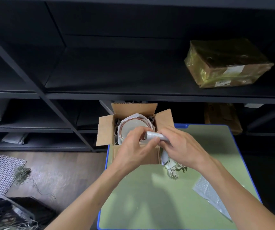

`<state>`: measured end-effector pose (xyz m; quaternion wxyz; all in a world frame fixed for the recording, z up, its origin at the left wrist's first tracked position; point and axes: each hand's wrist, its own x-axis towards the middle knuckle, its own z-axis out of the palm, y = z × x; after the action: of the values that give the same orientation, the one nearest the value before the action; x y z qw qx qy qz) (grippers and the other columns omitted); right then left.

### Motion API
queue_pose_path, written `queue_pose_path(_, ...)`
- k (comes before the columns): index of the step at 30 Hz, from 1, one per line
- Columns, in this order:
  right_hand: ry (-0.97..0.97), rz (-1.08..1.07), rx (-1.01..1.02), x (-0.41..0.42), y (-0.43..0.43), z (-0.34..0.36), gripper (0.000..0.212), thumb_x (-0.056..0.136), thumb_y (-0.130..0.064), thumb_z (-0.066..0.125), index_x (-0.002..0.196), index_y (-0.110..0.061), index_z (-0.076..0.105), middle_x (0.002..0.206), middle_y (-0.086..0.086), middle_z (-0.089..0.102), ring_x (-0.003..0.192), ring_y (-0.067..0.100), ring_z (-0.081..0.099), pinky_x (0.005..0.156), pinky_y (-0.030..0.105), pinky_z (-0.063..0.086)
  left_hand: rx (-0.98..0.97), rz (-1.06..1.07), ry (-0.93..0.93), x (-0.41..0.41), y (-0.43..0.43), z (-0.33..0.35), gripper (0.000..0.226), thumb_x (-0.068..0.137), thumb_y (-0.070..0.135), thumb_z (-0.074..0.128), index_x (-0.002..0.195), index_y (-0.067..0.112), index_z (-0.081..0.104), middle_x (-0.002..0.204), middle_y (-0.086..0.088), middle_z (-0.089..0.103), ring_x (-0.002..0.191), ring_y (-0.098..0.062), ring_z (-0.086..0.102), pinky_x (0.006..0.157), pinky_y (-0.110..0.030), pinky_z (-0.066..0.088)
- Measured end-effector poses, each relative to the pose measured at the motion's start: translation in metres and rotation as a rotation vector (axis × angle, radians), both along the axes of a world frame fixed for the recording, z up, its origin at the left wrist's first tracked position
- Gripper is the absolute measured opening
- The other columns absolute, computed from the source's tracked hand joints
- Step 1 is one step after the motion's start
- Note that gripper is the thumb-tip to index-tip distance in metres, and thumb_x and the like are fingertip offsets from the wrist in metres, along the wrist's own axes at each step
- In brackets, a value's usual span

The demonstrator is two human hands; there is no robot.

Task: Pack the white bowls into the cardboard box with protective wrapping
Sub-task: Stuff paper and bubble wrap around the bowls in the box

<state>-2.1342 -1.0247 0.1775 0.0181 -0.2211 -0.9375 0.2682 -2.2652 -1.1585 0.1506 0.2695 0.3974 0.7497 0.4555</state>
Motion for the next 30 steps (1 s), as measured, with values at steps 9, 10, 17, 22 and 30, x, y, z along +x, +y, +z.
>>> queue_pose_path(9,0.017,-0.064,-0.136,-0.027,-0.032,0.001,0.029,0.092,-0.050,0.060,0.113,-0.037,0.044,0.103,-0.020,0.061,0.090,0.008,0.059,0.078,0.035,0.050,-0.028,0.019,0.026,-0.031,-0.024,-0.003,0.045,0.097,0.043,0.057,0.074,0.013,0.034,0.067,0.005,0.029,0.060,-0.010,0.026,0.054,-0.027,0.025)
queue_pose_path(10,0.017,-0.068,-0.141,-0.029,-0.035,0.001,0.036,0.089,-0.047,0.064,0.118,-0.040,0.043,0.110,-0.022,0.059,0.096,0.007,0.058,0.082,0.034,0.050,-0.029,0.024,0.013,-0.034,-0.026,-0.004,0.047,0.097,0.045,0.056,0.075,0.010,0.035,0.066,0.005,0.029,0.059,-0.010,0.026,0.054,-0.028,0.024)
queue_pose_path(17,0.030,-0.056,-0.062,-0.037,-0.054,0.000,0.024,0.091,-0.033,0.062,0.112,-0.032,0.050,0.103,-0.015,0.060,0.090,0.013,0.057,0.075,0.034,0.048,-0.004,-0.029,-0.166,-0.049,-0.036,-0.009,0.028,0.087,0.053,0.063,0.109,0.039,0.052,0.090,-0.005,0.063,0.081,-0.020,0.057,0.073,-0.040,0.049)
queue_pose_path(22,-0.039,-0.081,-0.140,-0.035,-0.056,0.003,0.013,0.099,-0.030,0.053,0.112,-0.033,0.052,0.090,-0.010,0.061,0.081,0.014,0.055,0.070,0.026,0.045,0.042,-0.177,-0.142,-0.058,-0.044,-0.012,0.032,0.091,0.032,0.071,0.118,0.033,0.055,0.091,0.027,0.054,0.084,-0.005,0.053,0.076,-0.022,0.047)
queue_pose_path(30,-0.120,-0.135,-0.235,-0.032,-0.065,0.003,0.016,0.103,-0.041,0.041,0.117,-0.033,0.040,0.101,-0.017,0.055,0.099,0.014,0.053,0.083,0.039,0.044,0.110,-0.162,-0.152,-0.058,-0.039,-0.014,0.035,0.088,0.035,0.070,0.119,0.030,0.056,0.108,0.017,0.060,0.109,-0.010,0.056,0.093,-0.032,0.048)
